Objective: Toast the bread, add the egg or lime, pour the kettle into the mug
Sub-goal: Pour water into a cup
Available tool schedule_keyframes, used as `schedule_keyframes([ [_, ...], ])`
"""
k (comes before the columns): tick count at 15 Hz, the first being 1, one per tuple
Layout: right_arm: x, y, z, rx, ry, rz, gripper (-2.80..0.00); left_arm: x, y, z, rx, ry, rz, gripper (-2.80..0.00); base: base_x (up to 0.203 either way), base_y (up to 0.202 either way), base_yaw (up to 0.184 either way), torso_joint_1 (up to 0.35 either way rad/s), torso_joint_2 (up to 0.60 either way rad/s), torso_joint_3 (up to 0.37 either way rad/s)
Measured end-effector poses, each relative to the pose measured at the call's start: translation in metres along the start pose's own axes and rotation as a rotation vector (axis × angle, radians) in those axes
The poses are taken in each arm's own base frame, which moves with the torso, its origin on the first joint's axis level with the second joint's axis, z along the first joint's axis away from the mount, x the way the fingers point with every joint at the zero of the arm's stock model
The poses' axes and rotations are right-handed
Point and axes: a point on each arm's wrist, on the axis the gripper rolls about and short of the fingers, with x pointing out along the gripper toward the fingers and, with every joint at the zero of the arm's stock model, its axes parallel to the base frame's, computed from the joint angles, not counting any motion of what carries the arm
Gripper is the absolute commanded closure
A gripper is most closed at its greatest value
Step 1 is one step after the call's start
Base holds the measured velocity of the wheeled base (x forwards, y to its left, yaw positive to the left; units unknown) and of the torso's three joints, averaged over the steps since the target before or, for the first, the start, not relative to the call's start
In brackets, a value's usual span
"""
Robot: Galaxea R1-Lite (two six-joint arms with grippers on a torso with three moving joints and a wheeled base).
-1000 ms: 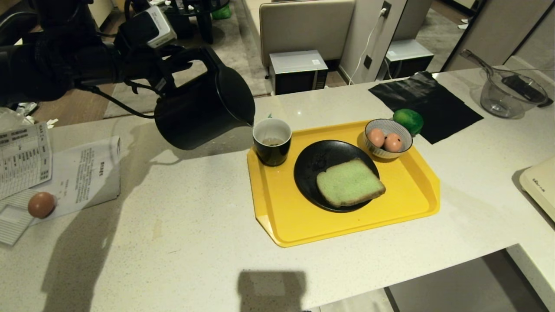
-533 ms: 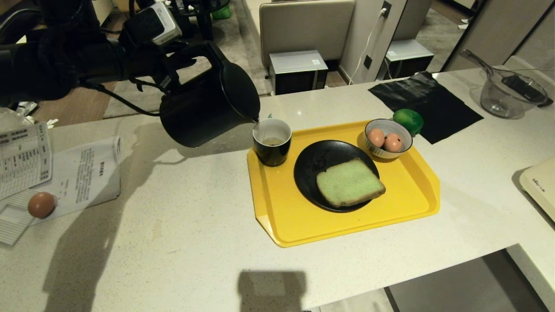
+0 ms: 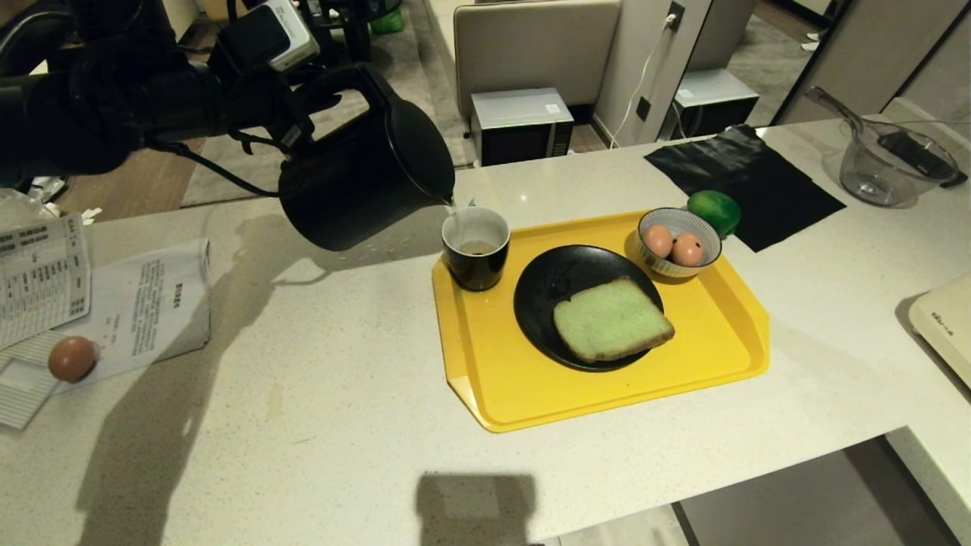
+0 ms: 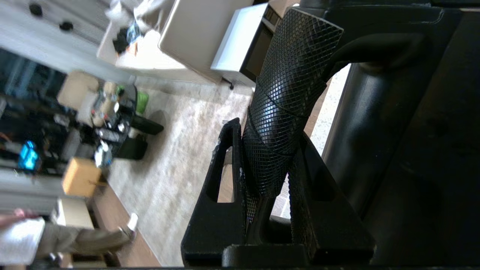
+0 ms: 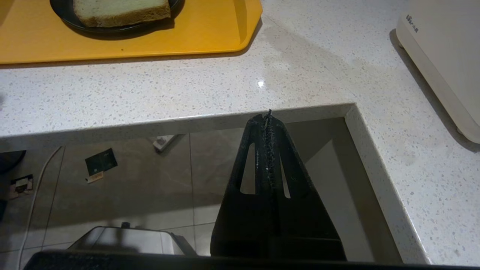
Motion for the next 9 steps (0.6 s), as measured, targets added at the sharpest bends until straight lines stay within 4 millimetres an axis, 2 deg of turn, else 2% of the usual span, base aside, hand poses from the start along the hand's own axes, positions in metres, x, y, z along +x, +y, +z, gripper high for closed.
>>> schedule_keyframes([
  [2, 0.0, 0.0, 0.0, 0.0, 0.0, 0.0, 0.0, 0.002, -0.001, 0.007, -0.078, -0.012, 0.03, 0.0, 0.0, 0.0, 0.0, 0.0, 0.0, 0.0],
  [6, 0.0, 0.0, 0.0, 0.0, 0.0, 0.0, 0.0, 0.013, -0.009, 0.038, -0.29, -0.098, 0.128, 0.0, 0.0, 0.0, 0.0, 0.0, 0.0, 0.0],
  [9, 0.0, 0.0, 0.0, 0.0, 0.0, -0.001, 0.0, 0.012, -0.008, 0.043, -0.33, -0.112, 0.137, 0.0, 0.0, 0.0, 0.0, 0.0, 0.0, 0.0],
])
